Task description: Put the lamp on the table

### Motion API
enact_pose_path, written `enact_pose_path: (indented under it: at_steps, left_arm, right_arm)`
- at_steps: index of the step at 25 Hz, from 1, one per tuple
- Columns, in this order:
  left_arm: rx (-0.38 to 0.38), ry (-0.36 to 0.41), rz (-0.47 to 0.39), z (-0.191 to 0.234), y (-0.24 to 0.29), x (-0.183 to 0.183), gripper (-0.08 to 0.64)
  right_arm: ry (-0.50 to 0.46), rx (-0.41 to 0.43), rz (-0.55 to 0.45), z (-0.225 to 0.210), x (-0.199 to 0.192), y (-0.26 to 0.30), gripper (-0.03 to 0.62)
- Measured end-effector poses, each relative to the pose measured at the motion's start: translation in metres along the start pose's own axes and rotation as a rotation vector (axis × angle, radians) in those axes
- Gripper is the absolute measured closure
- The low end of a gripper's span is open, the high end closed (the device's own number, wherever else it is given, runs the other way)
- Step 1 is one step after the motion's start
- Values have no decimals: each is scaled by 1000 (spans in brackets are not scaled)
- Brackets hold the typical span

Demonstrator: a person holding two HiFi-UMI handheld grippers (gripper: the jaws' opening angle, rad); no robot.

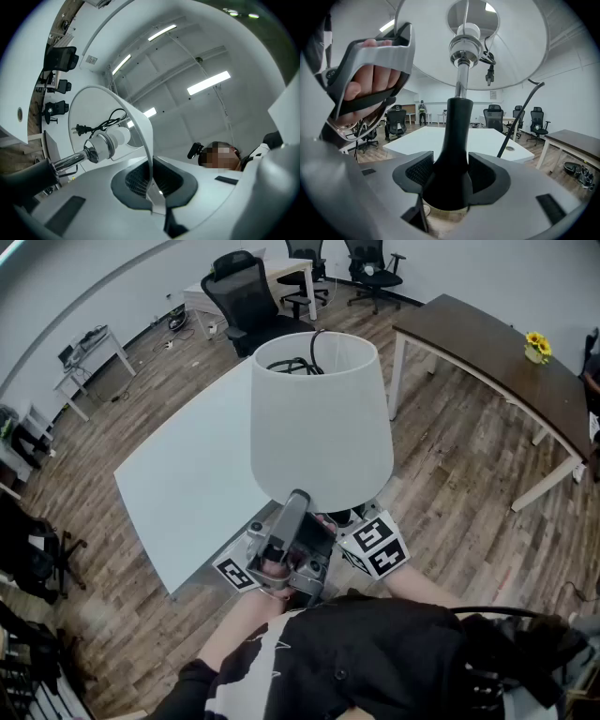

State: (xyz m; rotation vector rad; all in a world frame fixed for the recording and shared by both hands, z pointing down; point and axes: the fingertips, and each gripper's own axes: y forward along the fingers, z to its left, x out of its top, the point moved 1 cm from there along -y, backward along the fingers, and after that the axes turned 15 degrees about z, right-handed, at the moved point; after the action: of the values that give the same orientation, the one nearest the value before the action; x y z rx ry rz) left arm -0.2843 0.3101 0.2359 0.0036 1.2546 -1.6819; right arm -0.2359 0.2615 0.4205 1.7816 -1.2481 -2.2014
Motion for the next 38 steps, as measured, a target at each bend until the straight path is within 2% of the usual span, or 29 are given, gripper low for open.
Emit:
enact_pose_path:
  at_steps: [28, 38]
  left_arm:
    - [1, 68, 20, -18, 22, -11, 548]
    - [13, 80, 20, 5, 15, 8, 548]
  right_arm:
    - [-35, -6, -49, -6, 12, -23, 351]
    - [-47, -7, -51, -21, 32, -7, 351]
